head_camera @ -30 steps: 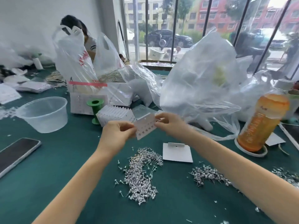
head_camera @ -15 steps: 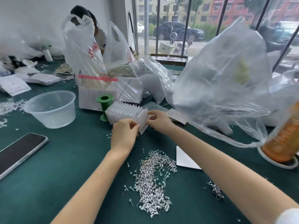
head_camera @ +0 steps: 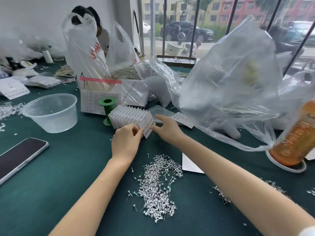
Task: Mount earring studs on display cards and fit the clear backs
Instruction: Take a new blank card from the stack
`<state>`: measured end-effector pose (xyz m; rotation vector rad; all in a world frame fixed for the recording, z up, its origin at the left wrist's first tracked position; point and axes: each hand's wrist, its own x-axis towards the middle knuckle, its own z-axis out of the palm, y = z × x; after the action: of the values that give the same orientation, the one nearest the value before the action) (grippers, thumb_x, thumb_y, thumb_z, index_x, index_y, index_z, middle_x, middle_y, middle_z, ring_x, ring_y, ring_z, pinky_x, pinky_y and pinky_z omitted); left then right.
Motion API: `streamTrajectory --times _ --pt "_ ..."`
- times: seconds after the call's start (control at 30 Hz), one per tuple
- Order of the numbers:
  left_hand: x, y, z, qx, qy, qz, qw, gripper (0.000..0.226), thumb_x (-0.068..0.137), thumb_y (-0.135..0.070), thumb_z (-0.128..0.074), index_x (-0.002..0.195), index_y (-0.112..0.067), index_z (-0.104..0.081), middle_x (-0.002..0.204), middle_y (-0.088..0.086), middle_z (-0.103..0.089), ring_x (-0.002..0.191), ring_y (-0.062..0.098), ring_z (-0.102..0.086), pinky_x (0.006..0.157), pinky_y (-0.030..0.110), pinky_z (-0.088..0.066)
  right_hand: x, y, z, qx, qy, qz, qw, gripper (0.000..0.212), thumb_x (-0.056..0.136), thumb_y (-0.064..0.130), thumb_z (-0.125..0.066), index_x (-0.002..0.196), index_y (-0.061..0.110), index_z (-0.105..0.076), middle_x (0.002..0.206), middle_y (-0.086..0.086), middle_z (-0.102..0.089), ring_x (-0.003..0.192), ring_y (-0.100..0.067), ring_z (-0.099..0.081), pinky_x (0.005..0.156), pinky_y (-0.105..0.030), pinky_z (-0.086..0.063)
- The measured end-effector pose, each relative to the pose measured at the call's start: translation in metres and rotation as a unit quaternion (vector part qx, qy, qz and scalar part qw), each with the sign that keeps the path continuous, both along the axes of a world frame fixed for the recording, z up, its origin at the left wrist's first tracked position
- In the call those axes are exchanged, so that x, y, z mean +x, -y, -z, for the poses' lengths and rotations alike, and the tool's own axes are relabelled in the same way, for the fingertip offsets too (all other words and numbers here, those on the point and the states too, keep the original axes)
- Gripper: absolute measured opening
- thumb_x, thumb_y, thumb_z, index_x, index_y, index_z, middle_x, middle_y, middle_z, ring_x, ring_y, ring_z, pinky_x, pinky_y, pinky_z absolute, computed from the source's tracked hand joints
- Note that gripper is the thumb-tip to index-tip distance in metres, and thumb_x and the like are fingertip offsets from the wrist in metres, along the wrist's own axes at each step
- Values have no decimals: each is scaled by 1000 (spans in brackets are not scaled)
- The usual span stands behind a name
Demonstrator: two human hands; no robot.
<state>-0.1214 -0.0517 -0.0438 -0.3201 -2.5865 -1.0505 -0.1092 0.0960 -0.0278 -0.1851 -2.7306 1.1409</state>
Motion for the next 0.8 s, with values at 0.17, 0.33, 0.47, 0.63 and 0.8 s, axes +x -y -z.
streamTrajectory --times 0.17,0.33,0.47,0.63,0.8 --pt "17 -5 -9 -50 -25 14 998 30 89 -40 -59 71 -16 -65 68 -1 -66 71 24 -61 59 28 -36 62 -24 -25 65 -82 -5 995 30 91 30 -62 118 18 -62 102 0 -68 82 -11 -59 86 -34 -50" --pt "51 -28 -20 -110 -62 273 954 24 89 -38 -60 90 -17 -70 84 -6 -64 77 13 -59 71 29 -46 134 -65 -29 230 -18 13 973 29 89 40 -63 114 25 -66 111 9 -67 107 -12 -57 91 -31 -45" --pt "74 -48 -11 -187 -56 386 902 46 82 -47 -66 120 -22 -63 125 -9 -60 112 12 -53 92 21 -36 171 -76 -18 342 4 -17 939 36 90 48 -57 119 27 -63 119 15 -63 118 -10 -49 98 -25 -36" --pt "83 -56 -1 -230 -57 401 885 49 84 -47 -63 124 -19 -60 136 -10 -53 122 12 -49 97 26 -39 176 -74 -4 452 49 -34 890 38 94 53 -45 115 25 -60 125 13 -58 125 -13 -42 101 -29 -33" --pt "85 -57 0 -246 -58 398 882 32 90 -42 -57 93 -11 -64 110 -5 -65 99 18 -59 78 36 -46 177 -74 -2 457 41 -39 888 32 100 39 -37 97 21 -63 109 5 -65 115 -16 -48 95 -31 -33"
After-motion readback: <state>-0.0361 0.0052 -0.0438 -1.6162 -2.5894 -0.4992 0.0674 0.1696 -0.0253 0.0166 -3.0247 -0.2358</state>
